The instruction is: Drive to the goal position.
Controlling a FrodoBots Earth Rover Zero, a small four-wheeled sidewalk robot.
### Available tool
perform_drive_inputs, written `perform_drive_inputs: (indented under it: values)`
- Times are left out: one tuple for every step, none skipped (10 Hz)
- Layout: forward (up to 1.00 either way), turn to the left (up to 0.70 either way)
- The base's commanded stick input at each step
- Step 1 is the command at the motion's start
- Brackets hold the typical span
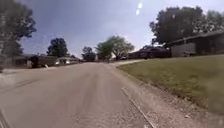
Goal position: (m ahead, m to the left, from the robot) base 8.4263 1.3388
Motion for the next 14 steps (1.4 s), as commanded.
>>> perform_drive_inputs:
  values:
    - [0.7, 0.0]
    - [0.7, 0.0]
    - [0.7, 0.0]
    - [0.7, 0.0]
    - [0.7, 0.0]
    - [0.7, 0.0]
    - [0.7, 0.0]
    - [0.7, 0.0]
    - [0.7, 0.0]
    - [0.7, 0.35]
    - [0.7, 0.35]
    - [0.7, 0.35]
    - [0.7, 0.34]
    - [0.7, 0.19]
